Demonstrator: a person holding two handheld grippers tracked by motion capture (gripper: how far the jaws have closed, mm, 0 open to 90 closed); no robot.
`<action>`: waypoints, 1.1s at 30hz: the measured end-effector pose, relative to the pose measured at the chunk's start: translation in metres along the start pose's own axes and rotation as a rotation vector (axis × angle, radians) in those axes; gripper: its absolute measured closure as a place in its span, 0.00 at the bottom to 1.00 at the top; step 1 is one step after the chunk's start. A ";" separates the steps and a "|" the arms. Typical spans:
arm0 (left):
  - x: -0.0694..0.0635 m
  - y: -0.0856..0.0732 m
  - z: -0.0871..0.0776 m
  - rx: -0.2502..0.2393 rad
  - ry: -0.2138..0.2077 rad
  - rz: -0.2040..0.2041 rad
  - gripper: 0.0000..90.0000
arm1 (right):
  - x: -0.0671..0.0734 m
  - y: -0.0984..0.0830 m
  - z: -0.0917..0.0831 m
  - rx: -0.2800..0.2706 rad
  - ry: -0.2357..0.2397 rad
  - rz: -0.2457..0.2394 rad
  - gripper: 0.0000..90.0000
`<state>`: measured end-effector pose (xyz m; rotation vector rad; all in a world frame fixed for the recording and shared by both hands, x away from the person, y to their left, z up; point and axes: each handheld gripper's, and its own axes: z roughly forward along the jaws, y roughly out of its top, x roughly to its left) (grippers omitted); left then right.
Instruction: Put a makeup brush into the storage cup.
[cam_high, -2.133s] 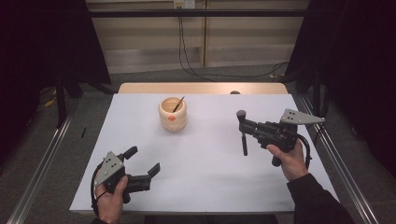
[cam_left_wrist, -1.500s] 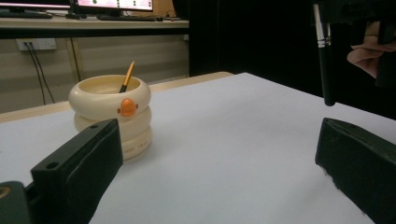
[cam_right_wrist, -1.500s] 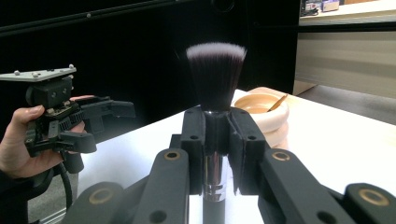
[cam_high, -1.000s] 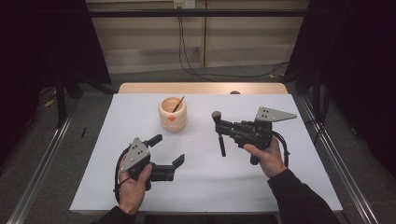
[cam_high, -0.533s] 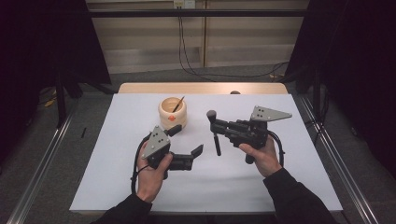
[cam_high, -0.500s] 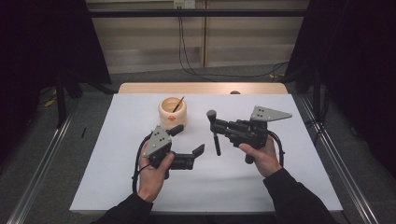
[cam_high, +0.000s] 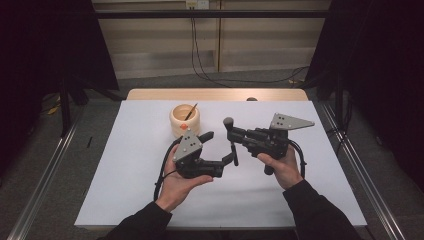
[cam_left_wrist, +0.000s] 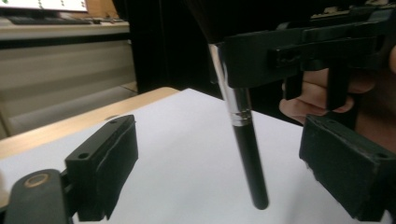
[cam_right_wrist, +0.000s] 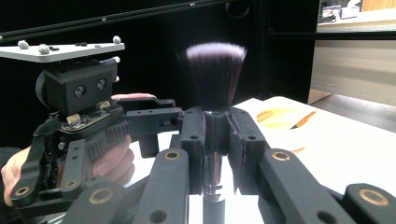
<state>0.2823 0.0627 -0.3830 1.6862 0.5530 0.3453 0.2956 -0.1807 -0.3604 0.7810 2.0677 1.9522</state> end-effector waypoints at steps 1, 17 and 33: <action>-0.001 -0.001 0.002 0.001 -0.005 0.001 0.16 | -0.001 0.000 -0.001 -0.002 -0.003 -0.004 0.87; -0.005 0.003 0.014 0.060 -0.035 -0.040 0.62 | 0.003 -0.002 0.001 0.007 0.002 -0.003 0.87; 0.002 0.001 0.009 0.058 -0.080 -0.056 0.87 | 0.003 -0.005 0.004 0.017 0.013 -0.003 0.87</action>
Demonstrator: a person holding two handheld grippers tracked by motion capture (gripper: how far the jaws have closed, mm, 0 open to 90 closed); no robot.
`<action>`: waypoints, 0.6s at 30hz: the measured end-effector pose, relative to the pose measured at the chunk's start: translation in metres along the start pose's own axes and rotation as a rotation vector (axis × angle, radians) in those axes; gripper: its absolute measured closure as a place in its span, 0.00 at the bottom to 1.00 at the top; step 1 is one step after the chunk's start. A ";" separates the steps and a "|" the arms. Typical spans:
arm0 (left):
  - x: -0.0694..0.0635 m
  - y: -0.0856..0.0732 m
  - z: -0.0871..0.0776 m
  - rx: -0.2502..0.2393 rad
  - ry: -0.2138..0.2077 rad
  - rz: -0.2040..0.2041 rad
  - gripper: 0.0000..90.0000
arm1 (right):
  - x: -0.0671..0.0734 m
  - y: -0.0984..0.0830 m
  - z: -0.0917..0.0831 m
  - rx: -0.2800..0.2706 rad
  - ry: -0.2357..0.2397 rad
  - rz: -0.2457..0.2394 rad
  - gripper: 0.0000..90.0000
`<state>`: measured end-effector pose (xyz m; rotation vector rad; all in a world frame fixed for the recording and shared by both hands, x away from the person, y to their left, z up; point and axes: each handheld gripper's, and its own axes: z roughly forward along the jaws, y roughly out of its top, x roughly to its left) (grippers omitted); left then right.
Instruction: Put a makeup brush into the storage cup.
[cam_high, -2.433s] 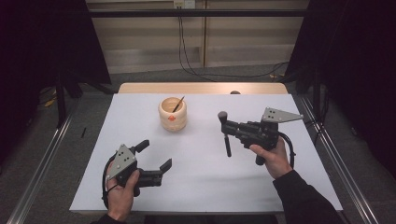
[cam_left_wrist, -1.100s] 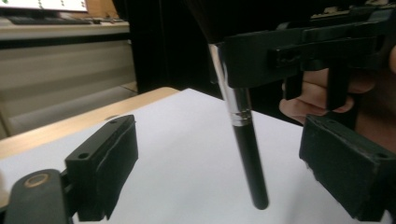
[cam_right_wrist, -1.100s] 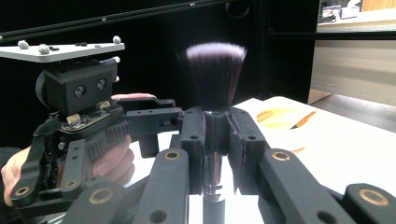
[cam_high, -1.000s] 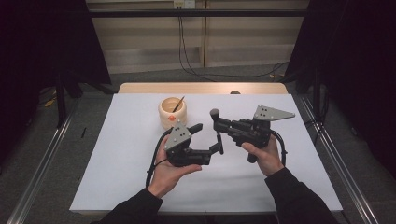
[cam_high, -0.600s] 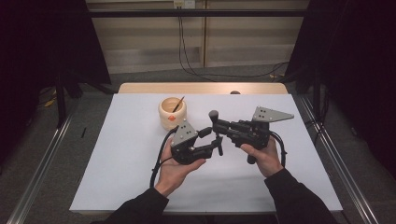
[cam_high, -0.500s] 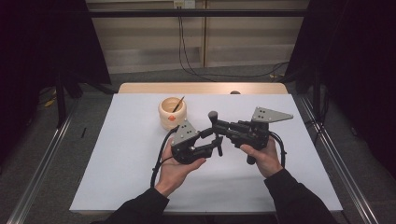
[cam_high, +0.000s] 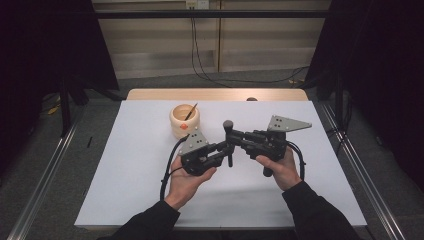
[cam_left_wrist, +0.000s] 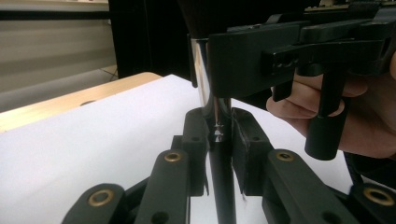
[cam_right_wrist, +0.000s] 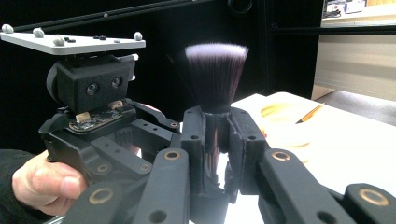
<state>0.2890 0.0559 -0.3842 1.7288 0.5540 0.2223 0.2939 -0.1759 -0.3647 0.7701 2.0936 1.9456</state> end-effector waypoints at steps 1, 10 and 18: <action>0.000 0.000 -0.001 0.010 0.016 0.004 0.87 | 0.000 0.000 0.000 -0.002 -0.002 -0.002 0.87; 0.002 -0.002 -0.001 0.012 0.024 0.010 0.88 | -0.001 -0.001 0.000 0.003 -0.001 0.002 0.86; 0.003 -0.004 0.001 0.017 0.032 0.002 0.88 | -0.003 0.000 -0.001 0.001 -0.011 0.002 0.73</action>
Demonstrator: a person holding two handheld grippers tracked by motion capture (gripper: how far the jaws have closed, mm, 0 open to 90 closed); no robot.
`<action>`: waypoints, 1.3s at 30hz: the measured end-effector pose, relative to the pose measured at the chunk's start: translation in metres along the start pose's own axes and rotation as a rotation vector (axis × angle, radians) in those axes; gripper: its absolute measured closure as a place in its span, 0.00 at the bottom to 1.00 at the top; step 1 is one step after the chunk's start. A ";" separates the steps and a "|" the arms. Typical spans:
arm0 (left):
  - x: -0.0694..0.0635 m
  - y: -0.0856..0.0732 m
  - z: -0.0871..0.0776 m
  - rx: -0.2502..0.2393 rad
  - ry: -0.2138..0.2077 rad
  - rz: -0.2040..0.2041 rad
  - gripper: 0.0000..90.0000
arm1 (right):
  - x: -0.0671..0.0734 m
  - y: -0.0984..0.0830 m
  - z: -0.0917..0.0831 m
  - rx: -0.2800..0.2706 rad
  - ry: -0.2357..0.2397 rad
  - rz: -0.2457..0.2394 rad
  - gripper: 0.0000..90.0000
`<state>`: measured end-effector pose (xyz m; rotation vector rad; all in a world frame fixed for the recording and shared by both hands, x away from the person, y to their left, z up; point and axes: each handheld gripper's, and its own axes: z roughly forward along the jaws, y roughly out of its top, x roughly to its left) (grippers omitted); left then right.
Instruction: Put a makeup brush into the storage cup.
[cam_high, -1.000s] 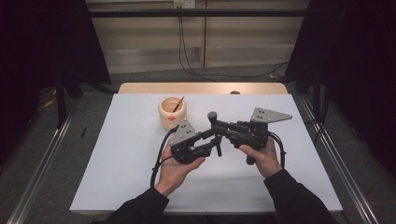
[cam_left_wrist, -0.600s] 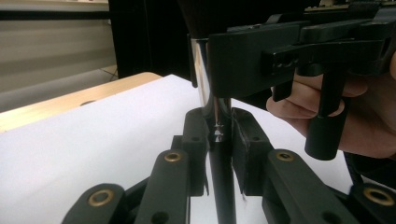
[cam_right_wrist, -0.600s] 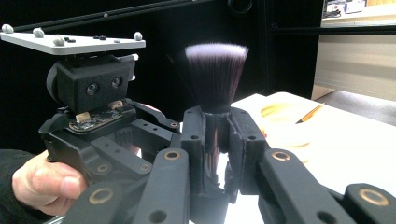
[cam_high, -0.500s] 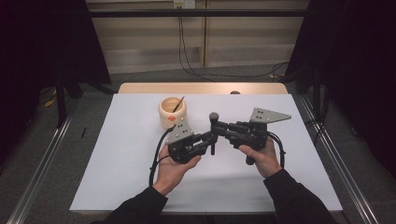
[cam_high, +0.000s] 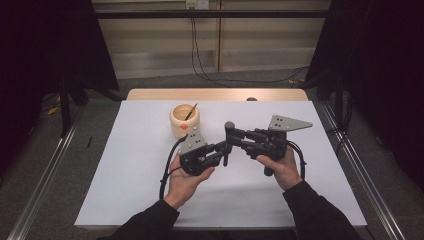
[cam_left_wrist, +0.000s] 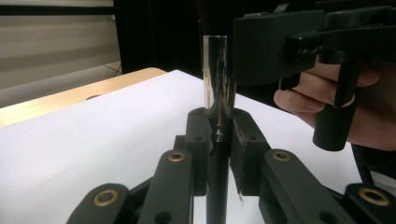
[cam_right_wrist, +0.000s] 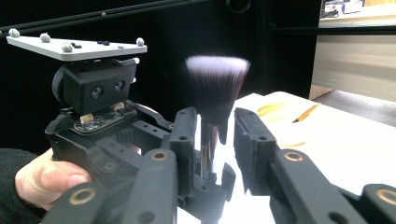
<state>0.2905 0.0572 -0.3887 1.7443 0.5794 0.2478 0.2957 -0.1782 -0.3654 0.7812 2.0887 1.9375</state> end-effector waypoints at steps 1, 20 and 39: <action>0.001 0.000 0.000 -0.005 -0.011 0.001 0.88 | 0.000 0.000 0.000 -0.001 0.002 0.001 0.72; 0.003 0.001 -0.004 -0.017 0.019 -0.007 0.88 | 0.001 0.000 0.001 -0.003 -0.012 -0.008 0.19; 0.009 0.002 -0.010 -0.020 0.049 -0.002 0.88 | -0.005 -0.006 -0.008 -0.007 -0.094 -0.054 0.07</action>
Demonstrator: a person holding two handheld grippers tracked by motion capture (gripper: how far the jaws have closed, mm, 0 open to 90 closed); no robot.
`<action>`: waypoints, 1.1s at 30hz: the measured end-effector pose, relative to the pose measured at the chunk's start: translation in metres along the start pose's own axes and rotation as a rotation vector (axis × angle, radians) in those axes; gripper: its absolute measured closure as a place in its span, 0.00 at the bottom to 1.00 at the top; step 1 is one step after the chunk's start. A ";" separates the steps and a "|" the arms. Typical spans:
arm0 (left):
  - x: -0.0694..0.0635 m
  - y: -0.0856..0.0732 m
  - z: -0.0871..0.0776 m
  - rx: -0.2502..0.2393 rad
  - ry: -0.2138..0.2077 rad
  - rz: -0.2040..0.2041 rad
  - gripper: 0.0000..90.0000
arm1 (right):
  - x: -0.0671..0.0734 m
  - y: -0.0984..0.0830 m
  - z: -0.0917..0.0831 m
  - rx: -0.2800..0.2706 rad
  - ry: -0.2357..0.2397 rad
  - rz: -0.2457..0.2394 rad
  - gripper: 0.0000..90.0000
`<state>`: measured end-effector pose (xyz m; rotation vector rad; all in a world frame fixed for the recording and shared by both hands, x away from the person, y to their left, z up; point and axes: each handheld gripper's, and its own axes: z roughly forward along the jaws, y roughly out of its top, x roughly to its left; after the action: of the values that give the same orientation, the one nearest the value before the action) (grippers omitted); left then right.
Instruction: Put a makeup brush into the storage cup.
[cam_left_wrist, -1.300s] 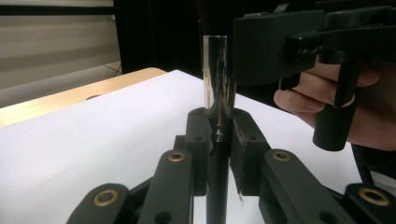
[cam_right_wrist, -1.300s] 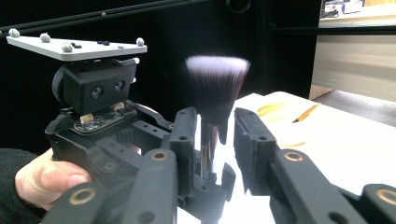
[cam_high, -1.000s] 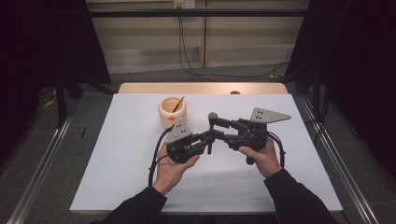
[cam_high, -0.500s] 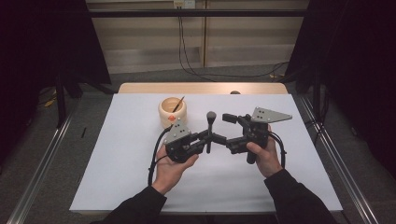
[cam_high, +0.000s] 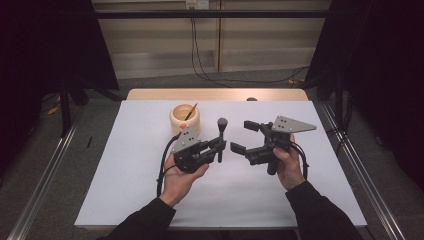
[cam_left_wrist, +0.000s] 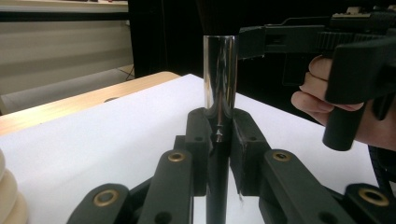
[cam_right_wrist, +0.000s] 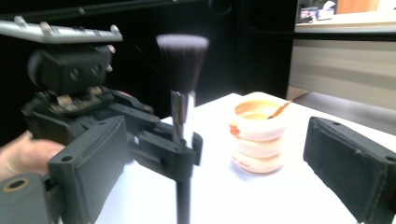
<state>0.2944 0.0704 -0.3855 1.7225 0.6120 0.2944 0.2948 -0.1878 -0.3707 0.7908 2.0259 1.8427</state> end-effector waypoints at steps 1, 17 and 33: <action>0.001 0.000 -0.001 -0.002 -0.004 0.005 0.88 | 0.000 0.000 -0.001 -0.004 -0.007 -0.010 0.07; 0.013 0.009 -0.018 -0.019 0.036 0.010 0.88 | -0.011 -0.017 -0.039 0.022 -0.139 -0.046 0.02; 0.029 0.012 -0.033 -0.033 0.080 0.000 0.88 | -0.014 -0.036 -0.070 0.027 -0.248 0.016 0.01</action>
<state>0.3041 0.1122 -0.3696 1.6848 0.6623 0.3732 0.2602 -0.2538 -0.3982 0.9912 1.8963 1.6364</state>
